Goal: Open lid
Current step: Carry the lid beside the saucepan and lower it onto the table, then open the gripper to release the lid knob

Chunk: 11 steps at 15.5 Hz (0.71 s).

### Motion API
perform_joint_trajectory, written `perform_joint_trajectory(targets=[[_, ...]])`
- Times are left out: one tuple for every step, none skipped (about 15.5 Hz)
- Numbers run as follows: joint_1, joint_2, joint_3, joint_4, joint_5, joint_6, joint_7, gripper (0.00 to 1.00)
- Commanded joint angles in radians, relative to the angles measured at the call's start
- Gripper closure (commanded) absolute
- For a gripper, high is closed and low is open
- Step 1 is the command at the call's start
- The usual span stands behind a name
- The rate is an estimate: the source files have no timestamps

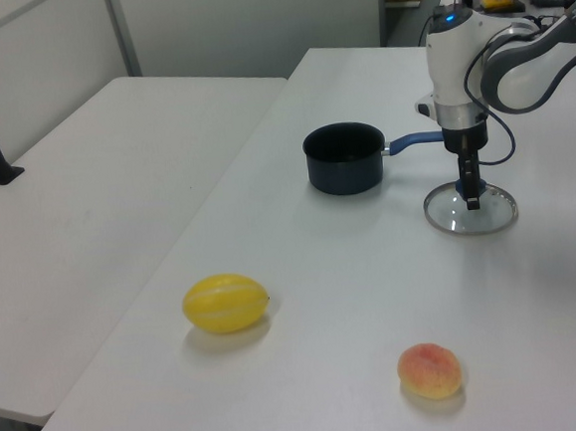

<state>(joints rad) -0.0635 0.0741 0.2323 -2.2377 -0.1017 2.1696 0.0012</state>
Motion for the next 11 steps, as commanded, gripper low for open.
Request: perform_joint_trajectory(targets=[[0.008, -0.016, -0.004, 0.013, -0.006, -0.020, 0.031, 0.00], [0.011, -0.019, -0.001, 0.024, -0.006, -0.039, 0.036, 0.00], [0.013, -0.020, 0.002, 0.045, -0.004, -0.072, 0.040, 0.00], [0.014, -0.019, 0.004, 0.076, -0.003, -0.114, 0.043, 0.00], [0.017, -0.022, 0.005, 0.110, 0.005, -0.149, 0.045, 0.00], [0.030, -0.028, 0.005, 0.139, 0.011, -0.181, 0.046, 0.00], [0.037, -0.036, 0.005, 0.177, 0.014, -0.218, 0.054, 0.00], [0.037, -0.039, 0.007, 0.223, 0.020, -0.261, 0.075, 0.00], [0.037, -0.039, 0.008, 0.274, 0.034, -0.308, 0.094, 0.00], [0.039, -0.039, 0.009, 0.327, 0.042, -0.341, 0.121, 0.00], [0.039, -0.040, 0.009, 0.375, 0.043, -0.368, 0.149, 0.00]])
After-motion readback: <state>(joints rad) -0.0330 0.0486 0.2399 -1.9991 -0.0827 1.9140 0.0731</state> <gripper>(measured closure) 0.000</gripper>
